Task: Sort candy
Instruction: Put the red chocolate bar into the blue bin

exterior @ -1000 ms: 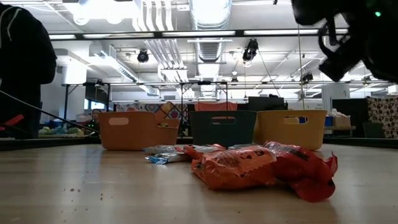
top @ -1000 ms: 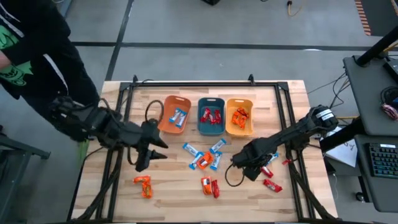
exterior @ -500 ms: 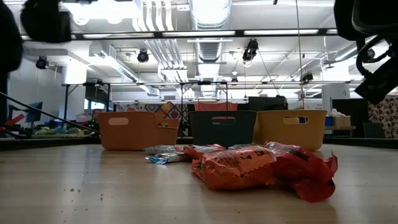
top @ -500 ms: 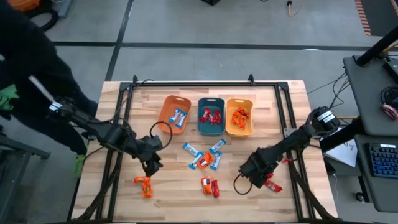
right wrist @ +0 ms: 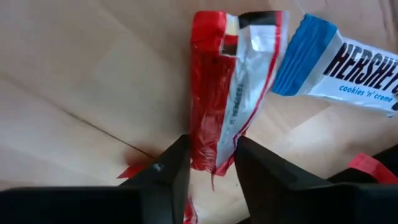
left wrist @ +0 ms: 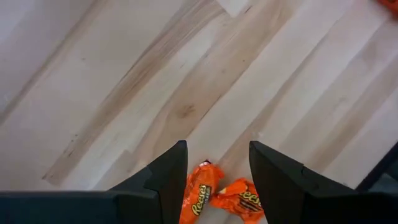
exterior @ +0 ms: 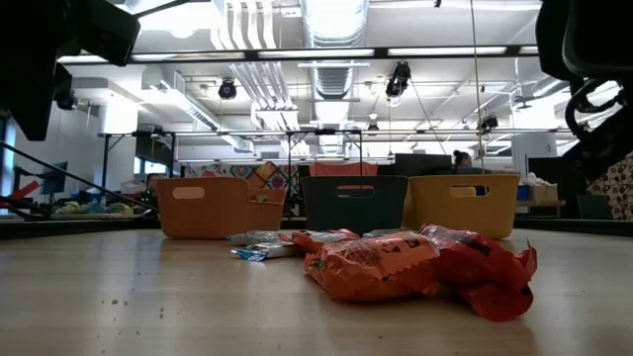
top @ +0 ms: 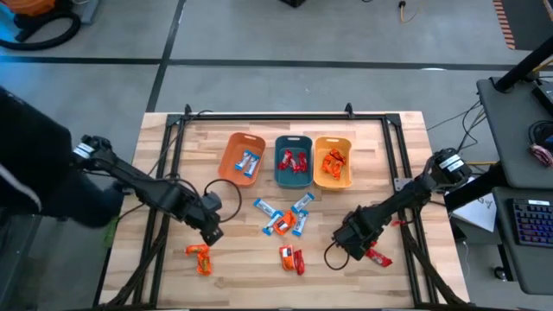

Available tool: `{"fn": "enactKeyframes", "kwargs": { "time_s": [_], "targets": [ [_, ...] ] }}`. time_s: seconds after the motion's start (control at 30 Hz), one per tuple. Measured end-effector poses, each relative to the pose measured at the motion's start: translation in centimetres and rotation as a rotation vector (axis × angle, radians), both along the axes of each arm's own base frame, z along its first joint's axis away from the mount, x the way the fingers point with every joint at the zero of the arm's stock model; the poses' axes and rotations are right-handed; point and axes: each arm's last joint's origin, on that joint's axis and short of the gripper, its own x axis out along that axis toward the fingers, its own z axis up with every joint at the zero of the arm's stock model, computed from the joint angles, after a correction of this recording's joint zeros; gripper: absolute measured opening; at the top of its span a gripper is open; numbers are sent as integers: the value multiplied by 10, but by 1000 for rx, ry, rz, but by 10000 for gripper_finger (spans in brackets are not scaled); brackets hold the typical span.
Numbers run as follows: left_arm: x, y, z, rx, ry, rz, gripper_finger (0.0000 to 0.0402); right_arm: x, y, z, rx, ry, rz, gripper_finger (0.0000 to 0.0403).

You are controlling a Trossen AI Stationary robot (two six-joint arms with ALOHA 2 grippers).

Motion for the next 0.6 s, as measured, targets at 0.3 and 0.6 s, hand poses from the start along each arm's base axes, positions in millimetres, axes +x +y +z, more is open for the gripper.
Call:
{"fn": "enactKeyframes", "kwargs": {
  "time_s": [0.3, 0.6],
  "targets": [
    [3, -1, -4, 11, 18, -3, 155, -3, -2, 6, 16, -30, 26, 22],
    [4, -2, -4, 7, -2, -21, 155, 0, -7, 55, 99, -225, -4, 14]
  ]
}}
